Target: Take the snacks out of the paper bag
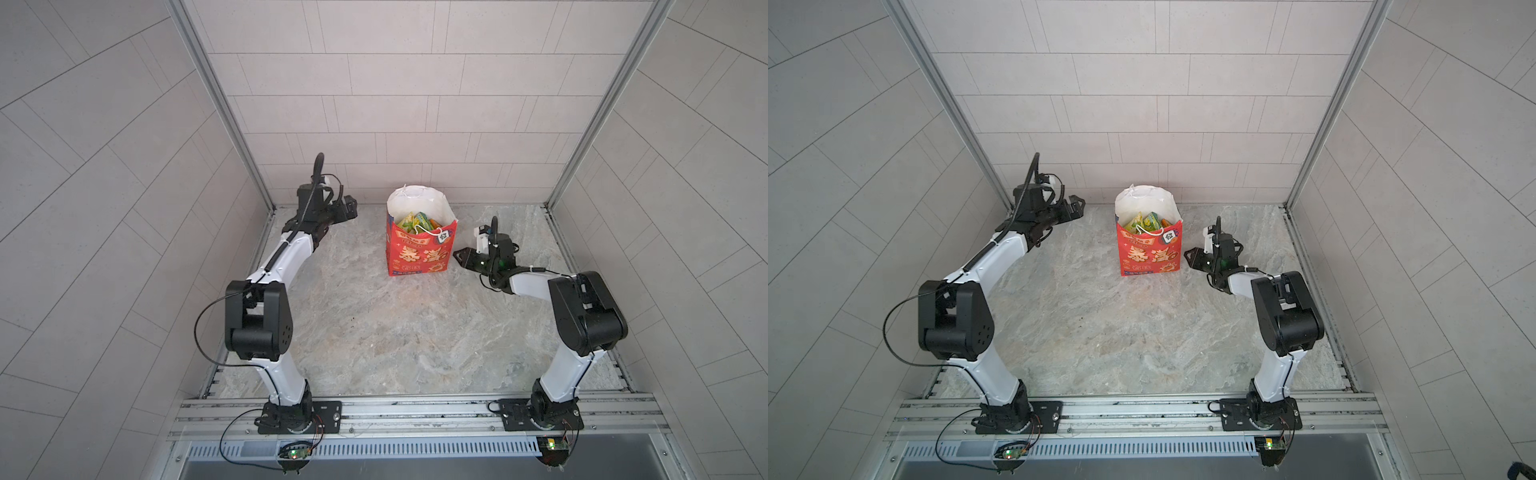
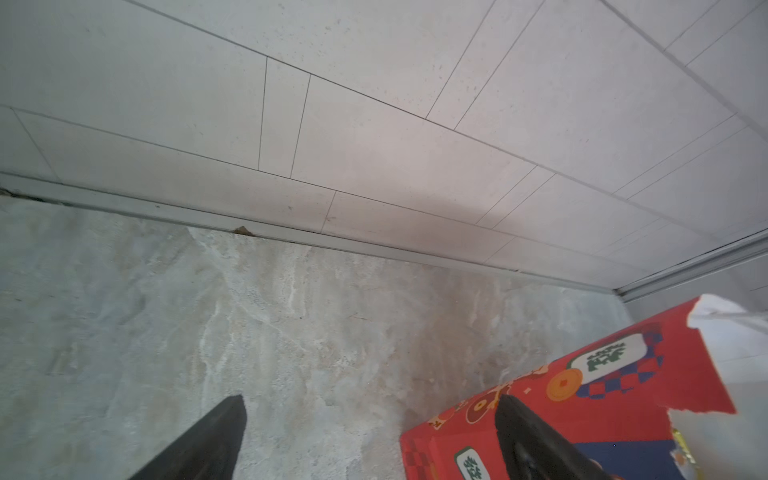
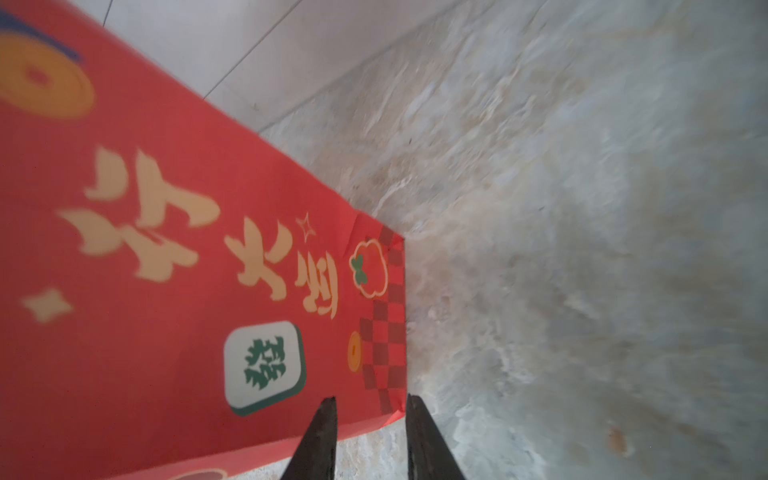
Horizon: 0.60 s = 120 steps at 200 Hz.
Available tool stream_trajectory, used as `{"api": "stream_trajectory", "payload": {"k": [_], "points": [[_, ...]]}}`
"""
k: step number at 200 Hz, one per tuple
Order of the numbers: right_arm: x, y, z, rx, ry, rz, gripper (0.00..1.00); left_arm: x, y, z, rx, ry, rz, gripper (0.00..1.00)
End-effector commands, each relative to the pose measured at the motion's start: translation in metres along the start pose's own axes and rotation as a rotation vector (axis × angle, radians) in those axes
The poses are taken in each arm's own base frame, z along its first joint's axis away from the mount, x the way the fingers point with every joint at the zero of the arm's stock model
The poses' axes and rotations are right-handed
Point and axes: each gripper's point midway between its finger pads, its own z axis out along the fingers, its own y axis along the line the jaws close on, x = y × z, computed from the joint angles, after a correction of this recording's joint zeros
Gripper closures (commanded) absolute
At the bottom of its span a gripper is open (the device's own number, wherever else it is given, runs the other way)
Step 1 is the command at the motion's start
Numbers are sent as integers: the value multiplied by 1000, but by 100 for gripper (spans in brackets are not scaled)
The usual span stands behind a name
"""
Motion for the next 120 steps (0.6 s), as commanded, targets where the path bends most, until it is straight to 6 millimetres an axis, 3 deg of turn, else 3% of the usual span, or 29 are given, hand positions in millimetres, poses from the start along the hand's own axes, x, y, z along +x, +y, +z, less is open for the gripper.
{"api": "stream_trajectory", "payload": {"k": [1, 14, 30, 68, 120], "points": [[-36, -3, -6, 64, -57, 15, 69, 19, 4, -14, -84, 36, 74, 5], [-39, 2, 6, 41, -20, 11, 69, 17, 1, -13, -48, -8, 55, 10], [-40, 0, 19, 40, -6, 12, 69, 15, -9, -14, -41, -6, 101, 23], [-29, 8, 54, -57, 53, -20, 69, 13, -31, -11, 64, -26, 131, 22], [-3, 17, 51, -93, 87, -10, 68, 17, -42, 1, 116, 92, 285, 22]]}}
